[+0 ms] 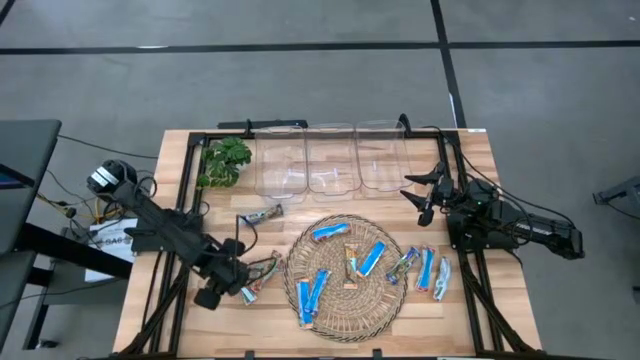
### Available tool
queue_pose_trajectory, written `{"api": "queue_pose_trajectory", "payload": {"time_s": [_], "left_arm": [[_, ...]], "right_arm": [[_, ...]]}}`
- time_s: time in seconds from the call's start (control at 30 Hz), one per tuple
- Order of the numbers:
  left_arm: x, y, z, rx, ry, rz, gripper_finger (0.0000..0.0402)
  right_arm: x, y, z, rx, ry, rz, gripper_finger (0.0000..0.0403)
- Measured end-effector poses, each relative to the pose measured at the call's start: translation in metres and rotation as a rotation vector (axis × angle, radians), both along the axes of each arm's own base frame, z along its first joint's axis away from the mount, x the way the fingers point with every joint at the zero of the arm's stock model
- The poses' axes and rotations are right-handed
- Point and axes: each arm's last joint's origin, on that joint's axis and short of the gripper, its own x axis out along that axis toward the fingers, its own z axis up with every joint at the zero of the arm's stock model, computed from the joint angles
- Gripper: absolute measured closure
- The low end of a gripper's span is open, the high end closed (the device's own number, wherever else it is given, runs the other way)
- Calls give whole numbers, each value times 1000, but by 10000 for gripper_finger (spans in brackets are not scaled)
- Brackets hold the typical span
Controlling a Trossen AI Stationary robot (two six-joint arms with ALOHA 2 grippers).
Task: Pick and place Granola Bars by type
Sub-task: Put the yellow granola bar into the middle transparent bin
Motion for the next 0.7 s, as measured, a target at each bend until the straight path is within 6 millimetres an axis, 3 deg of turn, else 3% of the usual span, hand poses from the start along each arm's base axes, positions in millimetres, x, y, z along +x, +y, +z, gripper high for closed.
{"api": "queue_pose_trajectory", "payload": {"time_s": [0.27,0.7], "left_arm": [[11,-18,-18,71,-119,-121,232],[16,-28,-48,161,-53,-252,232]], "right_arm": [[0,0,0,0,0,0,188],[0,0,0,0,0,0,188]]}}
